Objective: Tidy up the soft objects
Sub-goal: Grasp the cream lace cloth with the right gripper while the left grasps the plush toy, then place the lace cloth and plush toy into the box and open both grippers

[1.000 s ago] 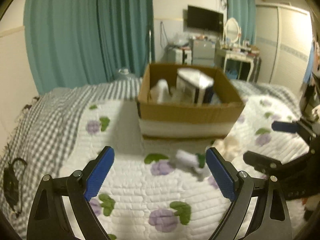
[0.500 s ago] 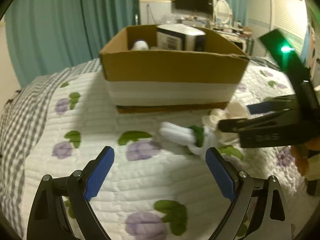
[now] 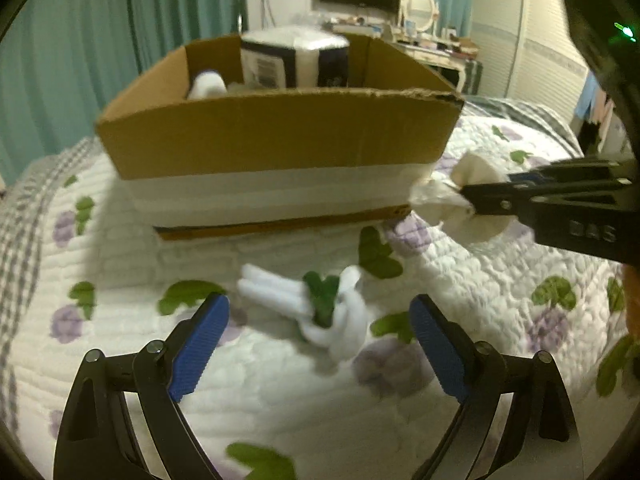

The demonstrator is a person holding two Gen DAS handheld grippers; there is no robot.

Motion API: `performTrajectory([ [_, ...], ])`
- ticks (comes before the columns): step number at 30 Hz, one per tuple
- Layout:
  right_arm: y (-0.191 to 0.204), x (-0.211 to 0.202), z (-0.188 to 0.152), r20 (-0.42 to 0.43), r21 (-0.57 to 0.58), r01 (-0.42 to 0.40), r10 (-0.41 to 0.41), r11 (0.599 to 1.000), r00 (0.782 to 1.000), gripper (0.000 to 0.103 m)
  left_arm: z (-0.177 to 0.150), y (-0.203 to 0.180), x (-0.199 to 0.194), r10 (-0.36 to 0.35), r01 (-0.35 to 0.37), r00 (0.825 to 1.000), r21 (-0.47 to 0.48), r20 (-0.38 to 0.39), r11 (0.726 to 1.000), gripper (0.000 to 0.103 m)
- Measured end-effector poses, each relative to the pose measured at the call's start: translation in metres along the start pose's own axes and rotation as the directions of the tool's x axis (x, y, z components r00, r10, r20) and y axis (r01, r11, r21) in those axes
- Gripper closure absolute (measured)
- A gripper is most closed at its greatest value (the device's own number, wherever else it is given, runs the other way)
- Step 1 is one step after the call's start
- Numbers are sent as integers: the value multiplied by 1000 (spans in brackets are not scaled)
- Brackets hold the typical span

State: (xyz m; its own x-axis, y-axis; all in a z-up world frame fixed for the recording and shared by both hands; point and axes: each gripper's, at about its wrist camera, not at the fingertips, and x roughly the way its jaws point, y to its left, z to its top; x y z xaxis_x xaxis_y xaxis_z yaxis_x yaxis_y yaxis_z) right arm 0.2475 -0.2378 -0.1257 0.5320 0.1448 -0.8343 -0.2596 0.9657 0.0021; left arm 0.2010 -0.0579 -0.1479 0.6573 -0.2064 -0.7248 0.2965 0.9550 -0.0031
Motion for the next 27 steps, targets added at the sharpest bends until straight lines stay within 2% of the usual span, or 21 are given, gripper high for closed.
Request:
performTrajectory([
  [2,-1,3,2,-10,11,-9,9,1000,1000,86,4,0,12,-14,13,1000,-23,-22,1000,13],
  [3,-1,4,2,-13,9,-7,7,1000,1000,86,6,0,19,-17,16,999,-34,-34,999,23],
  [5,0,3,2,-15,-6,-9,9,1000,1000,86,8,0,31,-2,-1,999,-57,-51,998,35],
  [7,0,-2,2,-4,-25,-2,2,1000,1000,86,9,0,44,30,-35,996,-66,-83,997,39],
  [9,1,-3,3,0,-32,3,-3,999,1000,86,6,1,53,22,-31,994,-77,-108,997,49],
  [14,3,-8,3,8,-31,24,-24,999,1000,86,5,-1,44,-10,5,997,-57,-81,998,52],
  [18,8,-34,6,53,-38,44,-42,998,998,86,2,-4,23,-24,22,997,-38,-77,999,52],
  [23,24,-78,7,136,-32,58,-53,998,989,86,9,-1,-20,-21,20,999,-31,-28,999,52],
  [27,44,-108,7,203,-34,71,-63,997,977,86,21,2,-68,6,-5,999,-17,52,1000,52],
])
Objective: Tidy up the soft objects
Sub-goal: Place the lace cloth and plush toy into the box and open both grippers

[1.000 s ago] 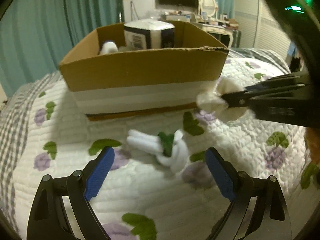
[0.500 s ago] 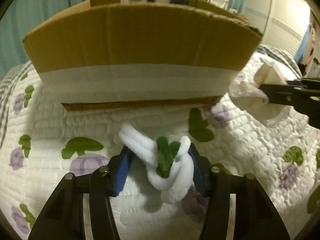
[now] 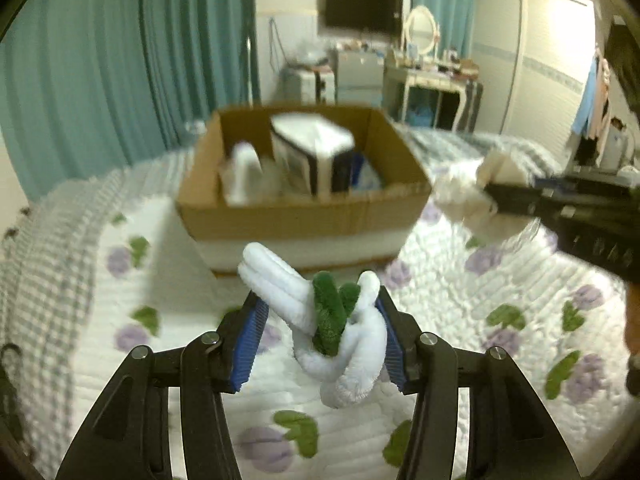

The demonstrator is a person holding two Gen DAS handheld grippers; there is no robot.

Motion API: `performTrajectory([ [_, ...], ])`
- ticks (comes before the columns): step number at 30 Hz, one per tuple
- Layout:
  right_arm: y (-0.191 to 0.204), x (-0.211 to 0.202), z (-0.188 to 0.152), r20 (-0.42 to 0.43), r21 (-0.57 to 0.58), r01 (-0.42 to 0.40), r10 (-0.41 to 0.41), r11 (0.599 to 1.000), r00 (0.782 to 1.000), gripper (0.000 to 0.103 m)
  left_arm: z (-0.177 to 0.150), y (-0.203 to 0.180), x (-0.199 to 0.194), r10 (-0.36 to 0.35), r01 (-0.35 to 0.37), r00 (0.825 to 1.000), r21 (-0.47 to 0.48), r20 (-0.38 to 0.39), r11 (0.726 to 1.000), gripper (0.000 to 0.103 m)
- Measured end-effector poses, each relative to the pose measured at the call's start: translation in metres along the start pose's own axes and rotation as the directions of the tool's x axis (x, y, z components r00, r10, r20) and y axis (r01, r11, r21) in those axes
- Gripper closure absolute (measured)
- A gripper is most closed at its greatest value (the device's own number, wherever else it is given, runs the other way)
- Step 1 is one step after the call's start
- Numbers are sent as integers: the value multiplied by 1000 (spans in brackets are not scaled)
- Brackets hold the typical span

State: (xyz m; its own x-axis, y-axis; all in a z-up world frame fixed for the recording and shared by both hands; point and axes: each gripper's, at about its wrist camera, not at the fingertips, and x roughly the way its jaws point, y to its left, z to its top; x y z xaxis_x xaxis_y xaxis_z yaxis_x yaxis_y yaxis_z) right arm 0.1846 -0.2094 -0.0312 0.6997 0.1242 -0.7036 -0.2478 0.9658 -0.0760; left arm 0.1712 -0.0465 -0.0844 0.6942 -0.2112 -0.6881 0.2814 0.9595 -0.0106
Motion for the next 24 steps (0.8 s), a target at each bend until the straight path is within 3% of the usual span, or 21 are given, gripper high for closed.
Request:
performTrajectory([
  [7,18,-50,24,130,-14,1,1,1000,992,86,38,21,-58,34,-34,992,-4,119,999,52],
  [14,17,-59,71,193,-30,12,-6,999,981,86,77,33,-88,64,-69,973,15,222,998,52],
  [19,6,-36,116,226,4,28,-29,1000,974,86,114,46,-64,49,-50,969,-3,243,999,52],
  [24,-10,25,143,203,64,-4,-9,998,979,86,142,62,-6,75,-74,976,-13,203,997,52],
])
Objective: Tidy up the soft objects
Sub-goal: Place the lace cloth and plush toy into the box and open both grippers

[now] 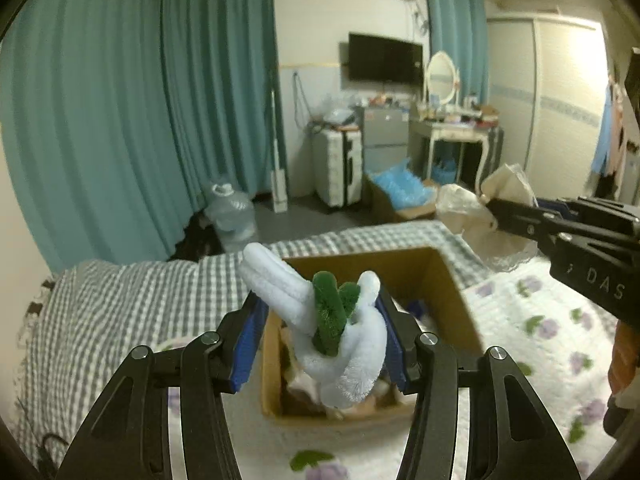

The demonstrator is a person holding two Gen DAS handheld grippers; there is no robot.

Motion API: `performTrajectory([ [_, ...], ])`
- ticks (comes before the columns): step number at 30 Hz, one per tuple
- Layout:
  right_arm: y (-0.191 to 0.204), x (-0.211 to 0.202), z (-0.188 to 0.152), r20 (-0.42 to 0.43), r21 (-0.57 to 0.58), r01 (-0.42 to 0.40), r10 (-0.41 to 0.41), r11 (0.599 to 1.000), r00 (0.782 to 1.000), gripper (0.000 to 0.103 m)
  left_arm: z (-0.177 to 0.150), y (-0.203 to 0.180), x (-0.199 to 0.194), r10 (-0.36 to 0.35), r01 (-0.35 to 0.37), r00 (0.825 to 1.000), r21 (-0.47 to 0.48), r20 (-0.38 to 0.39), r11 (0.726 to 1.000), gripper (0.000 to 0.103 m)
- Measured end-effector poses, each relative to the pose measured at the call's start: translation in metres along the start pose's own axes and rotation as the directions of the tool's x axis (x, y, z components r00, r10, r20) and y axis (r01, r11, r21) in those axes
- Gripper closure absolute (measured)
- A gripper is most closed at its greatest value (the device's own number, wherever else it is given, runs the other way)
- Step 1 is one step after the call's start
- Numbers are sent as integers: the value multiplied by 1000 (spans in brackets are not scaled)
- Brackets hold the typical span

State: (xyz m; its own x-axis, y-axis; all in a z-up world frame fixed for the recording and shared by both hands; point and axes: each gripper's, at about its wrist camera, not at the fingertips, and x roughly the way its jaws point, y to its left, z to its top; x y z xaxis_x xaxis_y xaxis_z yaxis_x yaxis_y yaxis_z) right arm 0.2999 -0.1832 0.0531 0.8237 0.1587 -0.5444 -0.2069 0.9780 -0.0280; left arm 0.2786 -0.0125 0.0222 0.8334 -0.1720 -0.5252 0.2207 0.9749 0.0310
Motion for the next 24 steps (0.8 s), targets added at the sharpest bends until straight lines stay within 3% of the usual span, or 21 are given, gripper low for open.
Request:
performTrajectory([
  [6,-12,75,-23,-52,54,-36,39,998,998,86,-9,0,72,65,-63,997,45,-48,997,52],
  [10,-15,105,-35,-88,55,-35,39,998,995,86,-20,3,95,75,-72,994,42,-79,997,51],
  [12,-19,113,-39,-97,67,-48,55,997,994,85,-26,3,105,91,-86,991,50,-99,995,46],
  [14,-21,117,-41,-115,71,-54,62,996,991,68,-32,0,114,105,-99,987,55,-125,994,45],
  [16,-25,112,-42,-102,80,-41,49,996,994,34,-37,-2,118,95,-89,987,57,-130,994,30],
  [17,-27,106,-42,-84,97,-27,36,995,996,29,-39,-5,118,97,-90,988,61,-125,994,23],
  [24,-28,51,-23,-54,107,11,-5,994,999,24,-23,-13,80,182,-173,980,107,-79,979,21],
])
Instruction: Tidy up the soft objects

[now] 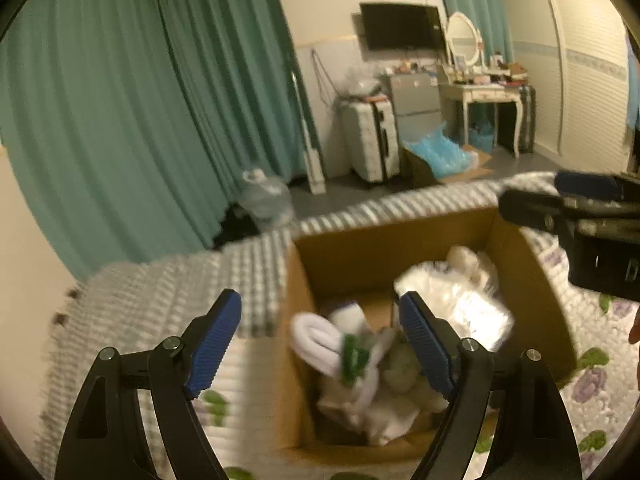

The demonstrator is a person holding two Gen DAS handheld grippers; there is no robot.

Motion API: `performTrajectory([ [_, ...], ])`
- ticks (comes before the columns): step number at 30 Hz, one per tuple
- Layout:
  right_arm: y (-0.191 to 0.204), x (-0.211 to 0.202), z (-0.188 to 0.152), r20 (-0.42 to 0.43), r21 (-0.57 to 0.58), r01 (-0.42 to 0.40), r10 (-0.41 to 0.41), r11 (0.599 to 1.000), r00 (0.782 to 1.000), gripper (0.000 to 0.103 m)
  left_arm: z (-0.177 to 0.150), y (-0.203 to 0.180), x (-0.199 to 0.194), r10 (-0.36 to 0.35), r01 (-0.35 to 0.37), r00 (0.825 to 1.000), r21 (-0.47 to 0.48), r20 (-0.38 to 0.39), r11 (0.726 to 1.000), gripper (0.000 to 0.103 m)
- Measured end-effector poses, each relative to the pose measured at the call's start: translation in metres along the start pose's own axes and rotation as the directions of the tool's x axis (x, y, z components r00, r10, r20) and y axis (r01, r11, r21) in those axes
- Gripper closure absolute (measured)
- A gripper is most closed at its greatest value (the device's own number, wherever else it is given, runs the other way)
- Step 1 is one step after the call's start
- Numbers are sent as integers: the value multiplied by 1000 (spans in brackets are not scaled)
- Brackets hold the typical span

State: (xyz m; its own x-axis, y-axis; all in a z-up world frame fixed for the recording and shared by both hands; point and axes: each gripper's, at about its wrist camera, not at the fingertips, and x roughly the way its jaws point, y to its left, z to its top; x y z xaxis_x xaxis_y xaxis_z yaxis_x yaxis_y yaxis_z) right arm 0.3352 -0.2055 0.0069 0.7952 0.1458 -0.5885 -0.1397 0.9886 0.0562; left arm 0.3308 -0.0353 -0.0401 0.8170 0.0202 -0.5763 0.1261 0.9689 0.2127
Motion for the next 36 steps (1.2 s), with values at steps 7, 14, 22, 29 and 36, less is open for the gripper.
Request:
performTrajectory([
  [7,24,-125,34,117,-44,62,-56,997,992,10,34,36,-102,-3,7,991,-31,136,1000,11],
  [14,51,-270,55,294,-64,125,-101,990,950,1,59,68,-239,38,-3,941,-106,336,994,7],
  [22,86,-351,23,456,-109,125,-62,986,888,0,34,91,-334,55,18,859,-137,510,990,5],
  [29,90,-306,-27,431,-63,112,-74,992,899,0,-18,94,-320,110,-7,814,-181,571,984,4],
  [36,72,-221,-98,368,-19,94,-80,995,926,0,-56,88,-266,107,-7,844,-188,525,982,4],
])
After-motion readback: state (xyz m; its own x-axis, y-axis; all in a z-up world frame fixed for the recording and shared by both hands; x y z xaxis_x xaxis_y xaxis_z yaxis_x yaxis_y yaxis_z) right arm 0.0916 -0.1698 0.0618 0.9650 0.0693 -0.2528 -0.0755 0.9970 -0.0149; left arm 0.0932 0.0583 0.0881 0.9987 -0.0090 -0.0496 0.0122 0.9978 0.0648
